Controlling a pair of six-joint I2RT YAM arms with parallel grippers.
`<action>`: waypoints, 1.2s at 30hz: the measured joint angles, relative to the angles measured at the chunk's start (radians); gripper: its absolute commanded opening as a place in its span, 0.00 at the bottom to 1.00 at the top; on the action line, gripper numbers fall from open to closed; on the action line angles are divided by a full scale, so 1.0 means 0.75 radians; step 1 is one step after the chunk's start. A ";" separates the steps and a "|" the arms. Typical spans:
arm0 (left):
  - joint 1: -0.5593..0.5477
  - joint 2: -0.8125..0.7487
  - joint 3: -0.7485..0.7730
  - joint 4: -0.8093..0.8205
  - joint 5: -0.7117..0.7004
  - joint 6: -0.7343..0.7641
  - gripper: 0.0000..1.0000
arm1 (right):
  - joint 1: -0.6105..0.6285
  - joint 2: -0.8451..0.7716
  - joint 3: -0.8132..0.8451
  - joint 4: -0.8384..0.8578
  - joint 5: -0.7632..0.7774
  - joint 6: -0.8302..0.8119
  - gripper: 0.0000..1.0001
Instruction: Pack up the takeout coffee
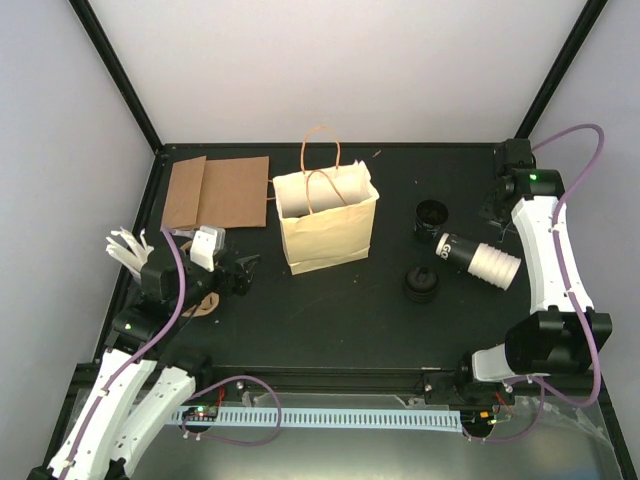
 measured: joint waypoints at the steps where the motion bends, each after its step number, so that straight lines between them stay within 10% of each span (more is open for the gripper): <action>1: 0.000 0.000 0.000 0.000 0.000 0.000 0.99 | 0.000 0.000 -0.001 0.002 -0.006 0.003 0.43; 5: 0.001 0.000 0.000 0.000 0.000 0.000 0.99 | -0.010 -0.030 -0.060 0.056 -0.063 0.016 0.74; 16: 0.000 0.000 -0.012 0.002 0.002 0.002 0.99 | -0.545 -0.274 -0.489 0.341 -0.613 -0.019 0.85; 22: 0.000 0.001 -0.017 0.009 0.012 0.003 0.99 | -0.641 -0.342 -0.692 0.543 -0.814 -0.018 1.00; 36: 0.001 0.010 -0.023 0.012 0.032 0.012 0.99 | -0.802 -0.237 -0.760 0.756 -0.945 0.037 1.00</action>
